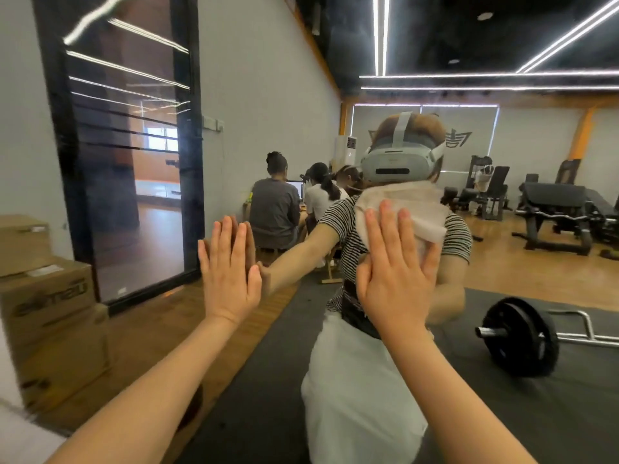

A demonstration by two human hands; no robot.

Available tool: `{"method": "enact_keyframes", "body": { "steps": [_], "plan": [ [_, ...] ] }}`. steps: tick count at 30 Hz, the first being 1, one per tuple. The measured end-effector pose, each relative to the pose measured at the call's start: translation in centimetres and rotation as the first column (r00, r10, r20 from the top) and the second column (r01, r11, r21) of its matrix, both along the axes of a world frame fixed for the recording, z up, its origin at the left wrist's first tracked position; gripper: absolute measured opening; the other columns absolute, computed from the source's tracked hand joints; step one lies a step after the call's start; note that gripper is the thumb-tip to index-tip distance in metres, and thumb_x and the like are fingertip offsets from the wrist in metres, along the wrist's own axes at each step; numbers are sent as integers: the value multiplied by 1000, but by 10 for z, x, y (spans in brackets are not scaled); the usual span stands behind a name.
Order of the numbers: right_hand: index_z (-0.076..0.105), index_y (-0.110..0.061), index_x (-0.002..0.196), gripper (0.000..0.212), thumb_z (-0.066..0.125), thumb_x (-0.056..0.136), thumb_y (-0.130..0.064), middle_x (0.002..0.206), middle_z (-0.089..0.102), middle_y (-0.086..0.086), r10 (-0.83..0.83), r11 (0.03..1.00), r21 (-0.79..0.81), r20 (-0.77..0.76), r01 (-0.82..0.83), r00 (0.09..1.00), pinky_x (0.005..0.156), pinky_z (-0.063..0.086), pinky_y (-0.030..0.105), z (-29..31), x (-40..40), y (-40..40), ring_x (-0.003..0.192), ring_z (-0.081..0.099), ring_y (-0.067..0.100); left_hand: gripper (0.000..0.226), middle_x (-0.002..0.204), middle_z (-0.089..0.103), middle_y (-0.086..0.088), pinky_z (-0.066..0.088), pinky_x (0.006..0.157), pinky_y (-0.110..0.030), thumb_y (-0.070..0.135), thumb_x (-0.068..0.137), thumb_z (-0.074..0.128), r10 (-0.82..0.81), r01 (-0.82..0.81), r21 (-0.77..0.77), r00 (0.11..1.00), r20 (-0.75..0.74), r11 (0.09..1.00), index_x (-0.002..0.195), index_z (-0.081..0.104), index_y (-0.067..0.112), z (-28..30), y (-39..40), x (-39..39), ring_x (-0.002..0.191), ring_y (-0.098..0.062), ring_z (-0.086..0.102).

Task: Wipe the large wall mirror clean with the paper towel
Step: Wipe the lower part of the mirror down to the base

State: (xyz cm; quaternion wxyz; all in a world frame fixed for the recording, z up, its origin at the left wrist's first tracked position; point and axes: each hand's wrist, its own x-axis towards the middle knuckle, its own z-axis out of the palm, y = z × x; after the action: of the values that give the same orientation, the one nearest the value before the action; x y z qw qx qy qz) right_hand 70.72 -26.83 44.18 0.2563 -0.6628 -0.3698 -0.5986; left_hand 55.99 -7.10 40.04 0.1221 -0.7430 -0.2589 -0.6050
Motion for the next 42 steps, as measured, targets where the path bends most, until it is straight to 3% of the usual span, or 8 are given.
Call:
{"method": "enact_keyframes", "body": {
  "steps": [10, 15, 23, 26, 29, 33, 38, 42],
  "plan": [
    [21, -15, 154, 66, 36, 90, -23, 160, 14, 2, 88, 996, -16, 65, -87, 994, 110, 21, 55, -4, 5, -2, 148, 10, 20, 65, 158, 18, -18, -12, 119, -30, 29, 92, 31, 108, -111, -60, 993, -52, 992, 151, 17, 8, 7, -14, -5, 146, -26, 8],
    [21, -14, 154, 67, 37, 89, -23, 160, 16, 4, 100, 995, -16, 83, -99, 992, 109, 23, 55, -6, 5, -3, 147, 16, 22, 68, 161, 13, -10, 5, 118, -40, 42, 94, 31, 173, -193, -90, 965, -198, 977, 153, 17, 11, 11, -18, -21, 147, -16, 1],
    [26, -12, 153, 68, 39, 87, -22, 159, 22, 7, 116, 993, -22, 72, -115, 991, 114, 7, 54, -5, 5, -4, 146, 17, 23, 71, 163, 6, -5, 3, 116, -39, 36, 97, 51, 214, -269, -86, 890, -403, 959, 155, 14, 18, 24, -26, -46, 147, -19, 1],
    [27, -11, 153, 67, 39, 88, -21, 159, 19, 7, 119, 993, -29, 77, -117, 990, 115, 1, 54, -5, 6, -6, 146, 16, 23, 69, 163, 5, -4, 1, 119, -45, 41, 97, 42, 225, -290, -70, 854, -469, 955, 155, 10, 20, 27, -29, -54, 148, -18, 0],
    [27, -12, 153, 65, 38, 89, -22, 159, 22, 8, 108, 994, -33, 75, -105, 991, 114, 8, 55, -5, 7, -6, 147, 16, 23, 68, 163, 6, -2, 0, 119, -46, 47, 94, 31, 224, -286, -37, 819, -528, 958, 154, 15, 21, 31, -24, -67, 149, -21, 6],
    [26, -13, 153, 64, 38, 91, -21, 159, 19, 6, 105, 994, -9, 80, -105, 991, 111, 23, 56, -5, 7, -5, 149, 11, 20, 69, 162, 10, -5, 6, 118, -49, 50, 92, 21, 238, -277, -6, 837, -492, 961, 154, 16, 19, 31, -4, -86, 148, -22, 3],
    [29, -15, 153, 62, 38, 92, -23, 158, 25, 4, 80, 997, 3, 79, -81, 994, 113, 17, 54, -6, 7, -4, 146, 21, 21, 68, 160, 20, -12, 14, 116, -55, 46, 92, 27, 222, -245, 3, 877, -426, 970, 152, 21, 14, 29, 29, -101, 147, -26, 10],
    [32, -16, 150, 61, 39, 91, -24, 155, 33, 7, 43, 998, 48, 33, -45, 999, 111, 16, 52, -6, 0, -2, 143, 27, 23, 69, 159, 18, -12, 6, 117, -49, 43, 91, 29, 179, -177, 40, 909, -376, 983, 150, 23, 10, 27, 63, -105, 148, -15, -6]
  ]
}}
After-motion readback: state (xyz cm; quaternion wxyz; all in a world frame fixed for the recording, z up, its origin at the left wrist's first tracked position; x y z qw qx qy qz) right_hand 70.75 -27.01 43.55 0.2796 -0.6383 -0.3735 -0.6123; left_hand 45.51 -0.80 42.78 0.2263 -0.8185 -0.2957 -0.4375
